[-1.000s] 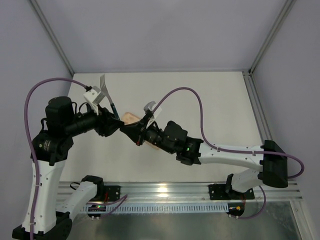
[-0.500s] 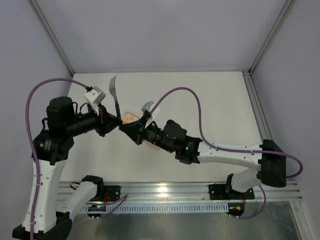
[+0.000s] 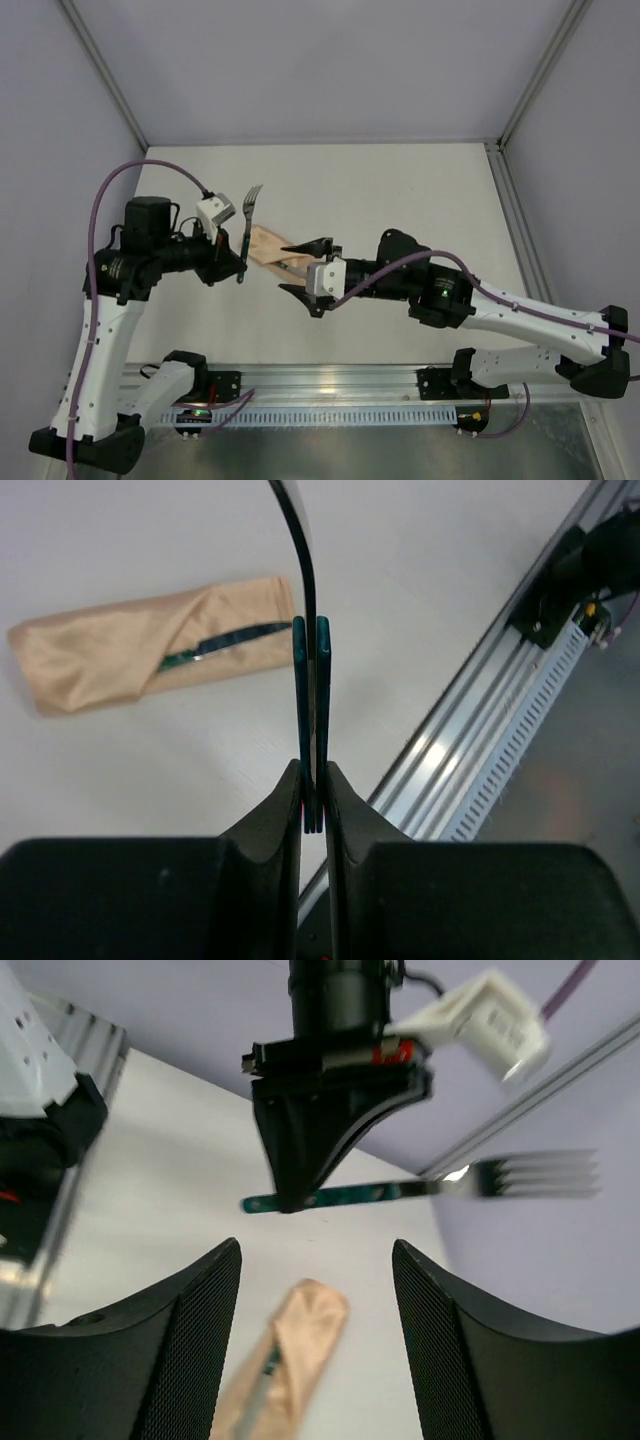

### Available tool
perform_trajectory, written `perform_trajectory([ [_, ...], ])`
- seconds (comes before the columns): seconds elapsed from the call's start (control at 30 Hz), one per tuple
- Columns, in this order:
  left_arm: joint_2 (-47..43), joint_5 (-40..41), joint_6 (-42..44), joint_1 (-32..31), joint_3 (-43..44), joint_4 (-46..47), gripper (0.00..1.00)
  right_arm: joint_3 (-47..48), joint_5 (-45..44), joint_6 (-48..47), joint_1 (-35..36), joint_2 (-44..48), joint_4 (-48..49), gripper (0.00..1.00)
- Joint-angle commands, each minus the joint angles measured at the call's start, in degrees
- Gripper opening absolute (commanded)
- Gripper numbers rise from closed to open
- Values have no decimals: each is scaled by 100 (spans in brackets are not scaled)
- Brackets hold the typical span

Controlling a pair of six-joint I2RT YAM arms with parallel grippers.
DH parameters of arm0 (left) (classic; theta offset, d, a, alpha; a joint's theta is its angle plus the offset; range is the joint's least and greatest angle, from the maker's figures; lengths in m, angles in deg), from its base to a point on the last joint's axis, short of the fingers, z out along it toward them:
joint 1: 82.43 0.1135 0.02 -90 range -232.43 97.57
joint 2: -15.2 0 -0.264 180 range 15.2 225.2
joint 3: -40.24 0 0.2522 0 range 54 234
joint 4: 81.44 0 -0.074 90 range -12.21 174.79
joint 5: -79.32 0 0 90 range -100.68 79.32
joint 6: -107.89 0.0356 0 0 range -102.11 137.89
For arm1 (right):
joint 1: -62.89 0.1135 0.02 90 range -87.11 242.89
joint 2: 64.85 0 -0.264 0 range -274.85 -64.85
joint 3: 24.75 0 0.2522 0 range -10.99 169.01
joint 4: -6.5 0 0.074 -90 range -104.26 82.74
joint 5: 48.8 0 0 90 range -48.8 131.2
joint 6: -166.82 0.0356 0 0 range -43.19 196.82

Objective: Fold the napkin into a case and place the utensils inside
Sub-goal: Pass from the right arm to the left, then pass from the left arm to the right

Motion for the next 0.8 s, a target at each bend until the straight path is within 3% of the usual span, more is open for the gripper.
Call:
perform_trajectory([
  [0.0,483,-564,998,13,-123,-1073,0,631,446,-2807,35,-110,-1778,66],
  [0.03,562,-600,1313,13,-70,-1249,0,614,464,-3516,70,-127,-1832,66],
  [0.13,773,-609,1719,13,62,-1768,0,736,281,-4443,219,-373,-2068,66],
  [0.23,853,-644,1940,13,158,-2102,0,1368,-193,-4840,378,-961,-2743,66],
  [0.37,984,-750,2291,-4,203,-2463,0,1869,-659,-5446,633,-1577,-2922,65],
  [0.77,897,-583,2591,-40,18,-2692,0,2784,-1627,-5562,590,-2710,-3238,63],
])
